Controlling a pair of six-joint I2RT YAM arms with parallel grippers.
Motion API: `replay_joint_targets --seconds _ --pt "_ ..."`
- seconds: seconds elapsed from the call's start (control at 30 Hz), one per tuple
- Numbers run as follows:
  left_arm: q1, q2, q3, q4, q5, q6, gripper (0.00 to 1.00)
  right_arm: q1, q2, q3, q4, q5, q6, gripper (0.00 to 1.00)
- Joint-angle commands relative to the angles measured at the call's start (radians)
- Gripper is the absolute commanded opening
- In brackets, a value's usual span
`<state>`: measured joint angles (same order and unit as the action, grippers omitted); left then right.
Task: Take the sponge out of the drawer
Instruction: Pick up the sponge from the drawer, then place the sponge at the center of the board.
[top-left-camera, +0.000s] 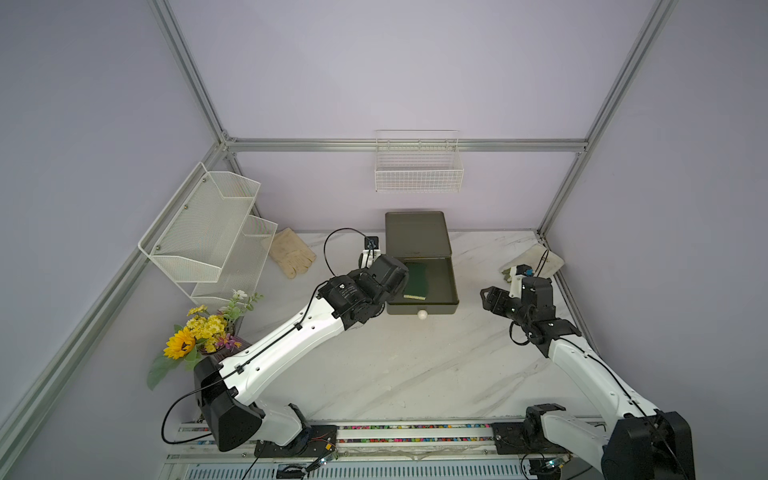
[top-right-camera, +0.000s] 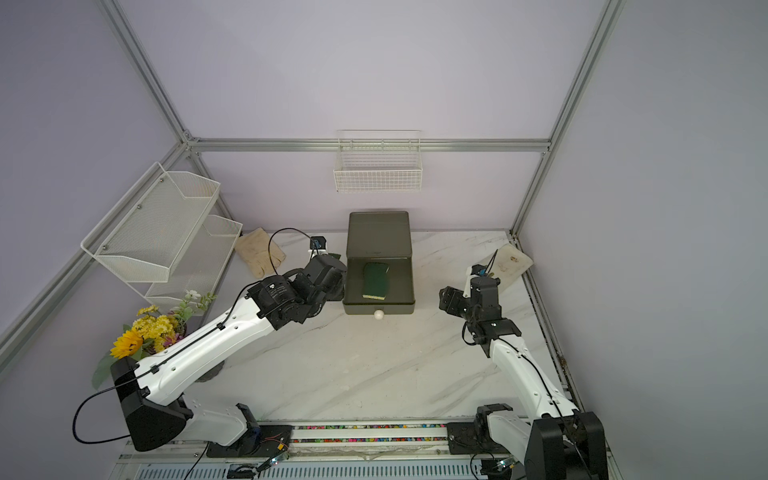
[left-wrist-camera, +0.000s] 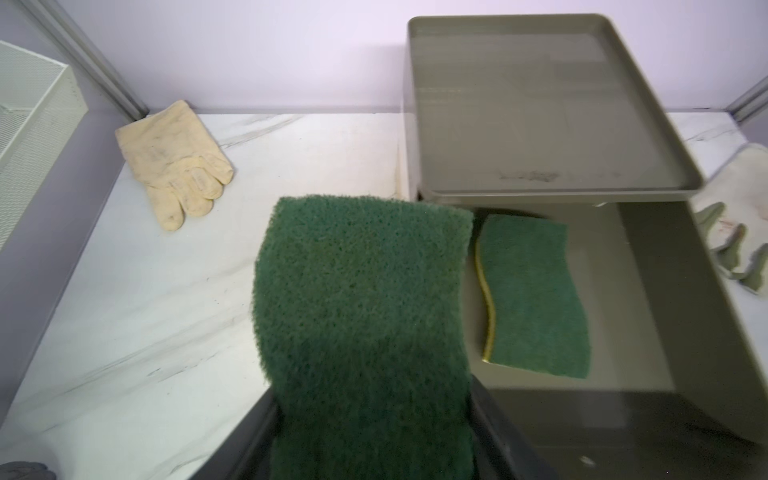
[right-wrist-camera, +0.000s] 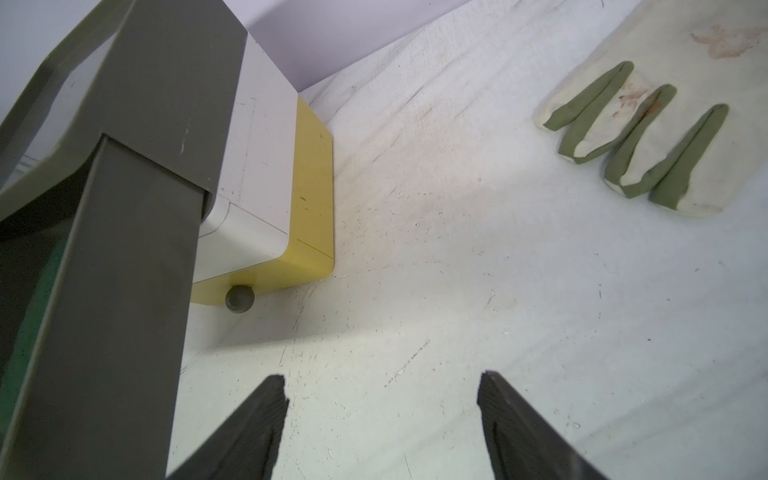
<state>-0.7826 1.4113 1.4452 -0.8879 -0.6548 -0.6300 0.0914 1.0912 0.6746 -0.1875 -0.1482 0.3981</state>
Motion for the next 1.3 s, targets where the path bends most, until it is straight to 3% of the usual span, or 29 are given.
replay_joint_targets --seconds 0.0,0.6,1.0,1.27 --pt "0.064 -0.042 -0.035 0.051 0.017 0.061 0.61 -0.005 0.003 -0.007 0.01 -0.001 -0.013 0.77" --pt "0.463 -0.025 -0.382 0.445 0.324 0.342 0.59 -0.004 0.01 -0.009 0.008 -0.006 -0.014 0.77" --pt "0.603 0.13 -0.451 0.516 0.417 0.401 0.6 -0.005 0.016 -0.01 0.008 -0.013 -0.015 0.77" --pt "0.651 0.202 -0.457 0.546 0.479 0.395 0.61 -0.005 0.022 -0.01 0.008 -0.011 -0.016 0.77"
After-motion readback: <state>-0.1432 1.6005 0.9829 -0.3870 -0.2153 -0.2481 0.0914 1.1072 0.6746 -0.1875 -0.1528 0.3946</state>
